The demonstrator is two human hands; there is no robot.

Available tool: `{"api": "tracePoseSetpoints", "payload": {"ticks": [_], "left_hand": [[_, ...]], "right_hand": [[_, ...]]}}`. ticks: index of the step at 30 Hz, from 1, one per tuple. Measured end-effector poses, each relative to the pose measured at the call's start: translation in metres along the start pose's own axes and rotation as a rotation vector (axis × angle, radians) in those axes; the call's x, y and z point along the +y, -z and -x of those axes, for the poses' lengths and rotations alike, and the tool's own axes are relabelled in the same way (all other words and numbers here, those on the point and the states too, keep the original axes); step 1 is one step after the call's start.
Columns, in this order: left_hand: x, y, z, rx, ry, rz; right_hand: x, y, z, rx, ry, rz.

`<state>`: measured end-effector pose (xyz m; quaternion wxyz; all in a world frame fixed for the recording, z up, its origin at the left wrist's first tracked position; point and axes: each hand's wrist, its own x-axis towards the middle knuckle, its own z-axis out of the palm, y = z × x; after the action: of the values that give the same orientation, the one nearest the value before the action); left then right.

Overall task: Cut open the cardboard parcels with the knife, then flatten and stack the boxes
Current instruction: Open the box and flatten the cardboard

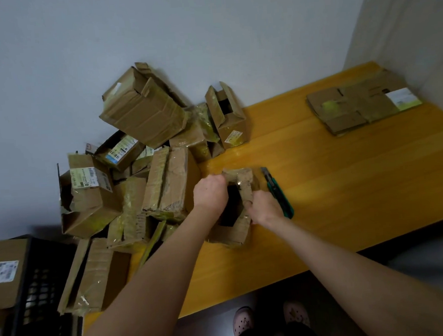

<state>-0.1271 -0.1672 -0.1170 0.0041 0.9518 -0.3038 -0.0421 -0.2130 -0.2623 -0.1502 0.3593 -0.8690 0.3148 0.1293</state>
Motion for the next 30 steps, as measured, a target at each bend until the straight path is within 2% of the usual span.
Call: {"api": "tracePoseSetpoints", "payload": {"ticks": [7, 11, 14, 16, 21, 23, 27, 30], "left_hand": [[-0.002, 0.011, -0.001, 0.029, 0.249, 0.583], [-0.005, 0.015, 0.000, -0.037, 0.297, 0.641], [-0.006, 0.015, 0.003, -0.012, 0.293, 0.655], [-0.004, 0.017, 0.004, -0.009, 0.273, 0.659], [0.002, 0.022, 0.006, -0.054, 0.219, 0.713], [-0.002, 0.025, 0.007, -0.058, 0.241, 0.760], [-0.014, 0.036, 0.006, -0.048, 0.302, 0.840], [-0.022, 0.048, 0.009, -0.064, 0.329, 0.951]], "right_hand": [[0.017, 0.006, 0.001, -0.014, -0.071, -0.081], [0.025, 0.001, -0.002, -0.036, -0.089, -0.311], [0.021, 0.009, -0.001, 0.062, -0.128, -0.414], [0.014, 0.020, -0.002, 0.128, -0.126, -0.353], [-0.011, 0.043, 0.003, 0.099, -0.119, -0.128], [-0.013, 0.047, 0.002, 0.079, -0.123, -0.121], [-0.005, 0.052, 0.000, -0.023, -0.043, -0.466], [0.003, 0.058, 0.003, -0.080, -0.069, -0.788]]}}
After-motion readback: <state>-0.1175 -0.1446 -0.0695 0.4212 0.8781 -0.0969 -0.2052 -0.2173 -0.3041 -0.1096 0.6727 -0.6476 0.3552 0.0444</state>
